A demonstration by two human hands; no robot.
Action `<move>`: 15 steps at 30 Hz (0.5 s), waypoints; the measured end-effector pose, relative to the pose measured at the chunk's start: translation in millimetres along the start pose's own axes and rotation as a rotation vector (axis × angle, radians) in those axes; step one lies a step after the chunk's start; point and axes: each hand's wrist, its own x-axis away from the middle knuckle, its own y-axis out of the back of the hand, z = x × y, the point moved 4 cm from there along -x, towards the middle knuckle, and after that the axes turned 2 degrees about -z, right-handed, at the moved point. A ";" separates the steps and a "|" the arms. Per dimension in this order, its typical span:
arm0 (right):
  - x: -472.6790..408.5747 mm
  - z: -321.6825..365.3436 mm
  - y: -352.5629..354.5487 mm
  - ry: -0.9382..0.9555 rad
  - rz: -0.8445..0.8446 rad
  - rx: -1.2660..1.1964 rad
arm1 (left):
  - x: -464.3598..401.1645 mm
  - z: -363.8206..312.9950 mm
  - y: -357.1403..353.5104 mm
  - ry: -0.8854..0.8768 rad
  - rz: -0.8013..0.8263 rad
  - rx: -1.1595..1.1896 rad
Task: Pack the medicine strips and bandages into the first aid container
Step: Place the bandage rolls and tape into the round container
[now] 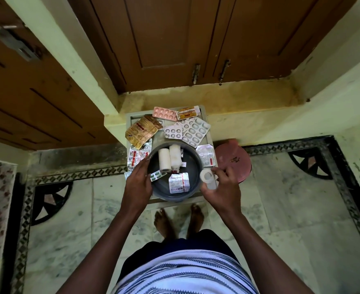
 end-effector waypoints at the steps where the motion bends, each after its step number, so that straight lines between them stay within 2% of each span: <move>1: -2.0 10.6 -1.0 0.053 -0.004 -0.016 | 1.5 2.2 -0.5 0.002 0.007 0.002; 4: -9.4 45.9 -16.7 0.207 0.095 -0.015 | 5.4 9.8 -0.3 0.022 0.022 -0.017; 10: -18.3 99.4 -68.1 0.376 0.448 0.160 | 10.8 21.4 5.5 0.015 0.052 -0.018; 15: -15.5 120.3 -88.9 0.548 0.460 0.268 | 8.7 29.3 8.6 -0.007 0.105 0.057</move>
